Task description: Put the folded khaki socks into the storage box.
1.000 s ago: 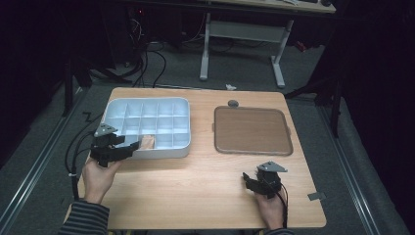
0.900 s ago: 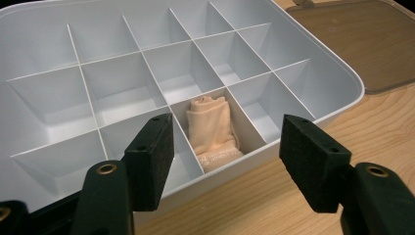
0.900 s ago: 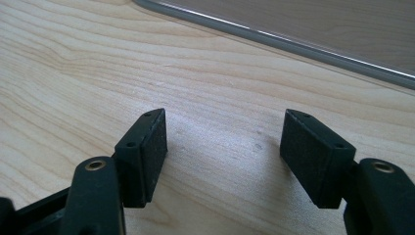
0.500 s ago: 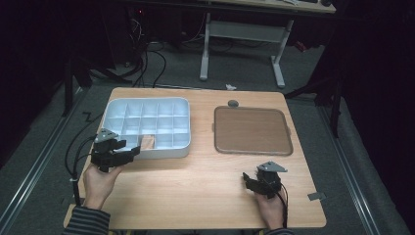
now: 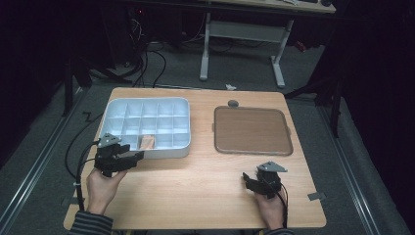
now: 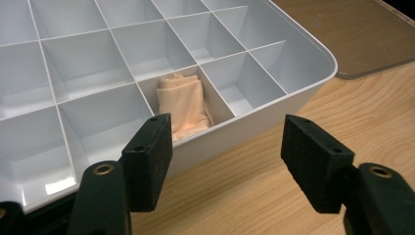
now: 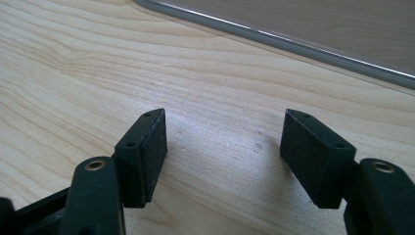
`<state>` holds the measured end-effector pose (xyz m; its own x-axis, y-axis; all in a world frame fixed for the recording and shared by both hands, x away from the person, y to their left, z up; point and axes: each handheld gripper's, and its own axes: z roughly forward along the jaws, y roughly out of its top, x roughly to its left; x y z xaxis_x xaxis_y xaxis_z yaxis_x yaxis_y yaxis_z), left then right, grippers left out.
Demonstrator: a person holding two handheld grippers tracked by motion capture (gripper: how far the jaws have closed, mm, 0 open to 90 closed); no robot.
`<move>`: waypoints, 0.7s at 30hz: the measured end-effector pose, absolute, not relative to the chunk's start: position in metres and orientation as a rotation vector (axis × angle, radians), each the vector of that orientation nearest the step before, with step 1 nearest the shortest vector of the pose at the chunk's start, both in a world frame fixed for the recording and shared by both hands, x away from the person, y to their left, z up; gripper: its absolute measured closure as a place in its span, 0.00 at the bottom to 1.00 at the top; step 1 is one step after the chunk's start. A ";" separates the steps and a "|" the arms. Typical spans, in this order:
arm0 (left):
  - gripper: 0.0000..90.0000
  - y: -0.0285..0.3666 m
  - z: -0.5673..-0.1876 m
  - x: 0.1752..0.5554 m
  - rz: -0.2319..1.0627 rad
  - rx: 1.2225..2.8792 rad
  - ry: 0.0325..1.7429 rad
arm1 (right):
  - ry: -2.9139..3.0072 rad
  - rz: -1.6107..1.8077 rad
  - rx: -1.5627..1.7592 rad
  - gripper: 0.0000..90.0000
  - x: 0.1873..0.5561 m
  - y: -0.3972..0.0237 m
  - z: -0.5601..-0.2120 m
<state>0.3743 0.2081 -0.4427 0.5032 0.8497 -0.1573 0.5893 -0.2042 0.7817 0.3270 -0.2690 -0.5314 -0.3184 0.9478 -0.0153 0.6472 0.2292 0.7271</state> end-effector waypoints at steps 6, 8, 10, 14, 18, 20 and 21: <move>0.41 0.205 -0.445 0.370 0.378 1.904 1.178 | 2.049 0.870 1.463 0.38 0.327 -0.269 -0.531; 0.40 0.203 -0.446 0.369 0.377 1.905 1.173 | 2.049 0.869 1.462 0.38 0.327 -0.269 -0.531; 0.40 0.203 -0.447 0.368 0.365 1.911 1.164 | 2.048 0.869 1.463 0.38 0.327 -0.269 -0.531; 0.39 0.200 -0.450 0.367 0.347 1.916 1.160 | 2.048 0.869 1.463 0.38 0.327 -0.269 -0.531; 0.39 0.199 -0.452 0.366 0.347 1.912 1.159 | 2.048 0.869 1.462 0.38 0.327 -0.269 -0.531; 0.39 0.198 -0.453 0.365 0.345 1.910 1.158 | 2.049 0.869 1.462 0.38 0.327 -0.269 -0.531; 0.39 0.198 -0.454 0.365 0.340 1.908 1.159 | 2.049 0.869 1.461 0.38 0.327 -0.269 -0.531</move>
